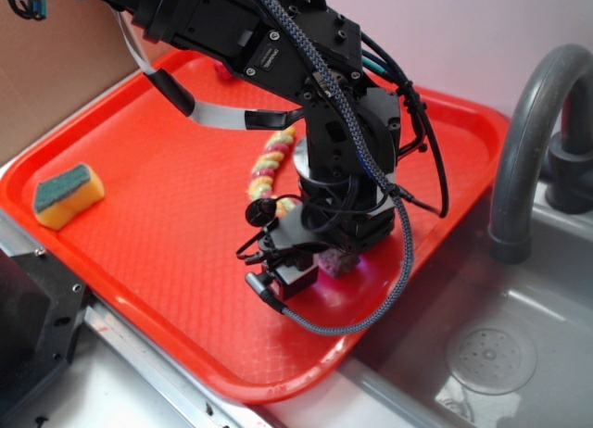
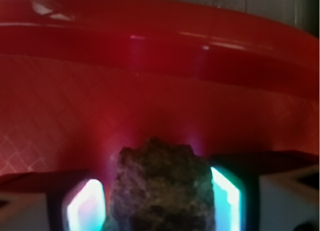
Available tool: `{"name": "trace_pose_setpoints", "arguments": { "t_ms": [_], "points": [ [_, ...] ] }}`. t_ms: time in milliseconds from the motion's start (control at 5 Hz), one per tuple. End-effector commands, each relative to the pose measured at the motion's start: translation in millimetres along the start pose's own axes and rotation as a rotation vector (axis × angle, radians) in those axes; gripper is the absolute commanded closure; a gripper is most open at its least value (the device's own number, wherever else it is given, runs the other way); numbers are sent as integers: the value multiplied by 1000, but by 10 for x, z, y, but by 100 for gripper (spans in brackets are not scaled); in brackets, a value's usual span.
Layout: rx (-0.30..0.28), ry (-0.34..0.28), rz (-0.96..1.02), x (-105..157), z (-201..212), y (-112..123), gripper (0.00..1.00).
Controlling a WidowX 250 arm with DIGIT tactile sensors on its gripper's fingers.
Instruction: Grab the rock.
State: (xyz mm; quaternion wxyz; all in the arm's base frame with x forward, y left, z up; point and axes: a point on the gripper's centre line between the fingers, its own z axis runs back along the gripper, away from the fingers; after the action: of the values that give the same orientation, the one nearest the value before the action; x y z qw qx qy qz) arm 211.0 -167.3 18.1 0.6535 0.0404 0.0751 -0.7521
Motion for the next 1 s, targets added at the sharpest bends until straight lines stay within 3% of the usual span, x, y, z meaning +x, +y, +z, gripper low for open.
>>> {"name": "trace_pose_setpoints", "arguments": {
  "t_ms": [0, 200, 400, 600, 800],
  "points": [
    [39, -36, 280, -264, 347, -153, 100],
    [54, -35, 535, -503, 728, -153, 100],
    [-7, -103, 780, -842, 1166, -271, 100],
    [23, -233, 1028, -1165, 1481, -494, 100],
    [-87, -297, 1275, -1331, 1598, -688, 100]
  ]
}}
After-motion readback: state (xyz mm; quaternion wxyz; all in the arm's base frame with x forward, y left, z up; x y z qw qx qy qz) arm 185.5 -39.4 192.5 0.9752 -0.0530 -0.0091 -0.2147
